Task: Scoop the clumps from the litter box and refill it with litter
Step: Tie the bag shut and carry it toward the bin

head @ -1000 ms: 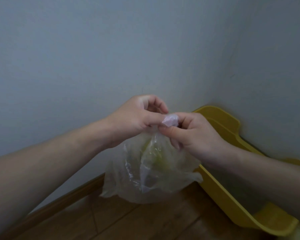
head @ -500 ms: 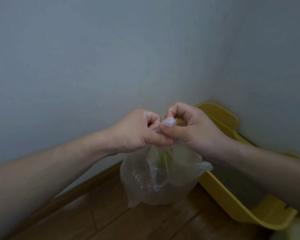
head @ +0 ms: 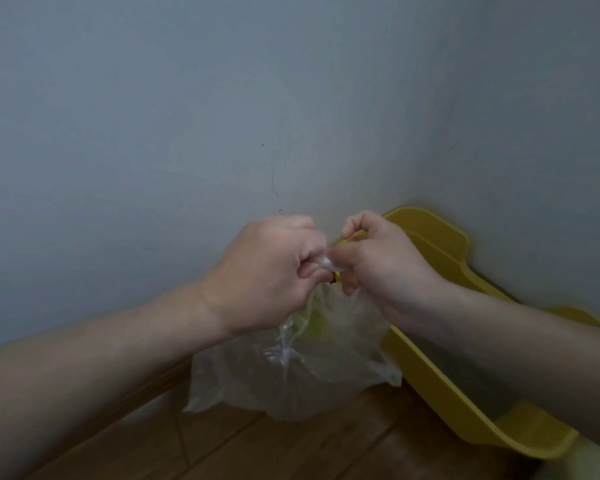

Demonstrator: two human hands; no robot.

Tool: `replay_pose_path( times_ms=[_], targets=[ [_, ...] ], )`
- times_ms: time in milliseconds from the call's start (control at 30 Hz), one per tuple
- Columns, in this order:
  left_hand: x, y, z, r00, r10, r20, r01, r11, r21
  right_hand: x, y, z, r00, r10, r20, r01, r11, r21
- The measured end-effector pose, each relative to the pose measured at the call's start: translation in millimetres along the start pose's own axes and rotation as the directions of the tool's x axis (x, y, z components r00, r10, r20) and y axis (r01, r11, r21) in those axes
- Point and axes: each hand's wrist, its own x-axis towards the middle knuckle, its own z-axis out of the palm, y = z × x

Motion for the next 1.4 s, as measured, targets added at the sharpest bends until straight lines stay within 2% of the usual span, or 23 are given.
replay_pose_path(
  times_ms=[100, 167, 267, 333, 467, 567, 667, 800, 933, 1000, 1133, 1267, 1333, 1400],
  targets=[
    [0.3, -2.3, -1.1, 0.984, -0.167, 0.061, 0.173, 0.980, -0.100, -0.4, 2.2, -3.7, 0.995, -0.060, 0.083, 0.071, 0.987, -0.144],
    [1.1, -7.3, -1.9, 0.962, -0.251, 0.107, 0.262, 0.960, -0.099, -1.8, 1.2, -8.6, 0.986, -0.046, 0.159, 0.083, 0.969, -0.234],
    [1.4, -13.5, 0.8, 0.942, -0.285, 0.179, 0.290, 0.957, -0.001, -3.1, 0.0, -14.1, 0.965, 0.014, 0.262, 0.090, 0.920, -0.381],
    [0.8, -16.5, 4.6, 0.918, -0.323, 0.228, 0.318, 0.946, 0.063, -1.0, 1.5, -15.6, 0.959, 0.019, 0.283, 0.103, 0.905, -0.412],
    [1.8, -23.3, 6.4, 0.845, -0.367, 0.390, 0.405, 0.914, -0.017, 3.5, 8.2, -17.1, 0.961, -0.096, 0.260, 0.204, 0.878, -0.432],
    [0.0, -24.2, 0.8, 0.730, -0.430, 0.532, 0.605, 0.768, -0.210, 5.0, 11.1, -20.7, 0.950, -0.257, 0.178, 0.312, 0.813, -0.492],
    [-2.1, -21.5, -1.4, 0.698, -0.414, 0.584, 0.682, 0.632, -0.367, 4.2, 11.7, -23.3, 0.902, -0.424, 0.086, 0.380, 0.681, -0.625],
    [-1.1, -18.4, 0.5, 0.709, -0.460, 0.534, 0.705, 0.475, -0.527, -0.2, 13.3, -22.4, 0.926, -0.350, 0.142, 0.371, 0.774, -0.513],
    [-0.3, -13.4, 1.0, 0.729, -0.486, 0.482, 0.672, 0.375, -0.638, -4.5, 14.8, -21.4, 0.922, -0.290, 0.255, 0.373, 0.841, -0.392],
    [-0.9, -11.4, 1.2, 0.736, -0.488, 0.469, 0.654, 0.337, -0.677, -5.0, 14.6, -21.1, 0.918, -0.284, 0.278, 0.379, 0.837, -0.396],
    [-1.7, -14.1, 2.1, 0.733, -0.472, 0.490, 0.658, 0.309, -0.686, -3.1, 13.6, -23.0, 0.924, -0.291, 0.249, 0.372, 0.834, -0.407],
    [-5.0, -21.8, -4.8, 0.695, -0.450, 0.561, 0.692, 0.204, -0.693, -0.9, 12.6, -27.4, 0.931, -0.308, 0.196, 0.361, 0.860, -0.361],
    [-5.1, -21.6, -6.9, 0.702, -0.486, 0.521, 0.681, 0.244, -0.691, -2.5, 13.3, -27.3, 0.926, -0.319, 0.202, 0.373, 0.860, -0.349],
    [-3.7, -20.7, -6.7, 0.716, -0.519, 0.467, 0.672, 0.332, -0.662, -3.5, 14.6, -25.3, 0.924, -0.328, 0.198, 0.378, 0.862, -0.338]
  ],
)
